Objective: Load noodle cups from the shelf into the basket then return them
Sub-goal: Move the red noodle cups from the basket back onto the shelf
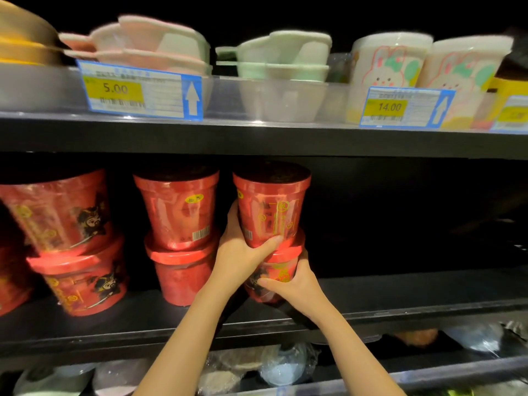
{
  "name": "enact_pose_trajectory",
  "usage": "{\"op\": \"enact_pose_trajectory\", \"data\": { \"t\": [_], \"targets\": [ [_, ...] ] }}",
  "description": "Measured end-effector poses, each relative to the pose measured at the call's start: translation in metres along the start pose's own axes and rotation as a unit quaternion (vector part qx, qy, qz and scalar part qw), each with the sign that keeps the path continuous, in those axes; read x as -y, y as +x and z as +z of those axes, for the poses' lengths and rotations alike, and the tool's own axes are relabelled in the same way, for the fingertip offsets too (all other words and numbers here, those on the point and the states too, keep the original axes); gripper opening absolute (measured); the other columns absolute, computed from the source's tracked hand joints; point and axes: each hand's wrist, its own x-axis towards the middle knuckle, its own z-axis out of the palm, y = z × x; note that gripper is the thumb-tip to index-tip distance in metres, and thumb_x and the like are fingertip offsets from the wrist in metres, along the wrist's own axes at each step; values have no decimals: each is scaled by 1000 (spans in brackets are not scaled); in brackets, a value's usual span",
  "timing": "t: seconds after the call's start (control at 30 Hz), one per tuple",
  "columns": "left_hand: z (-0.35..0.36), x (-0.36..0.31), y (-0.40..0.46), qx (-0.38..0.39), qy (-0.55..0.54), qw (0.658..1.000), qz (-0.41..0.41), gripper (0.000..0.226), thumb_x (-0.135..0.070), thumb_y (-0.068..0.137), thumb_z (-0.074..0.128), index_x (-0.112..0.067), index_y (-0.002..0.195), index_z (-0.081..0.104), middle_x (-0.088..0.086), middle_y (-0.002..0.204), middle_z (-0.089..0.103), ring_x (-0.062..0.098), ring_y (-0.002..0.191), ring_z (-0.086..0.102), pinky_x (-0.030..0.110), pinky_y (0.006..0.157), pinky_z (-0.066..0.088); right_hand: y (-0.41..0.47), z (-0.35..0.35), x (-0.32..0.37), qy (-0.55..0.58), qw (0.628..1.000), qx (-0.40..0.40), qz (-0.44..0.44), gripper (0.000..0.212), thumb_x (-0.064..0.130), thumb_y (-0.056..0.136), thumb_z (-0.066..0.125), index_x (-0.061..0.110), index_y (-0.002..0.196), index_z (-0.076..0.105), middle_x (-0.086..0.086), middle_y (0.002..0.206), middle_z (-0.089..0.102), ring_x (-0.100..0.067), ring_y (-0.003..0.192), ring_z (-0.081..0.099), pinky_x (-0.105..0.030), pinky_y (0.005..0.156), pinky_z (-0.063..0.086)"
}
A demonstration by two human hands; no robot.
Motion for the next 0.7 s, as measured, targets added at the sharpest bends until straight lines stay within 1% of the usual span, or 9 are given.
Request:
{"op": "enact_pose_trajectory", "data": {
  "t": [0.1,0.2,0.27,0.33,0.4,0.5,0.6,0.63,0.7],
  "targets": [
    [3,1,-2,-13,15,1000,2,106,-59,58,67,-22,144,19,1,133,48,8,112,49,21,92,39,1,-3,2,-15,1000,3,2,57,29,61,87,31,96,42,5,103,63,-5,93,62,-22,81,51],
    [6,2,-6,-23,68,997,-24,101,-64,63,63,-13,142,27,8,129,53,19,115,53,23,91,41,0,-6,6,-37,999,14,6,63,31,64,85,23,107,40,-2,112,61,-13,100,61,-26,84,51],
    [6,2,-14,-37,113,992,-37,90,-56,74,66,-6,140,31,13,126,53,26,117,53,25,90,41,-4,-9,8,-79,997,21,8,72,33,66,84,13,119,40,-7,119,57,-19,106,58,-30,88,49],
    [2,1,-31,-44,137,989,-31,80,-46,82,63,-9,144,26,13,135,45,26,125,45,34,99,40,-14,-13,9,-122,992,10,3,81,34,70,81,6,131,35,-12,128,50,-24,115,53,-32,92,46],
    [-7,-3,-56,-42,188,981,-23,71,-40,87,59,-12,144,27,11,139,42,23,127,42,37,101,38,-36,-18,9,-168,986,-7,-7,82,33,77,75,7,140,30,-12,135,43,-26,124,46,-33,96,39],
    [-25,-6,-108,-37,300,953,-18,57,-37,90,54,-16,140,35,5,131,48,21,121,48,37,93,43,-78,-18,0,-259,964,-21,-54,63,33,84,66,16,138,38,-7,135,45,-22,122,47,-32,95,41],
    [-46,-4,-175,-16,404,913,-49,51,-37,91,53,-16,136,41,6,122,53,25,113,53,39,83,47,-132,-5,-9,-328,939,31,-97,53,38,89,59,20,135,40,0,134,43,-18,122,45,-30,91,42],
    [-54,-1,-199,-6,426,903,-58,50,-36,89,56,-13,133,46,7,117,56,28,108,56,40,79,49,-150,2,-13,-334,935,48,-108,52,39,90,58,21,135,41,1,134,43,-17,122,45,-28,90,42],
    [-70,9,-250,2,459,886,-69,49,-33,80,69,-8,121,58,9,102,64,29,90,63,38,66,52,-184,19,-21,-333,929,84,-140,50,42,91,56,21,134,42,3,133,44,-15,122,44,-25,92,41]
  ]
}}
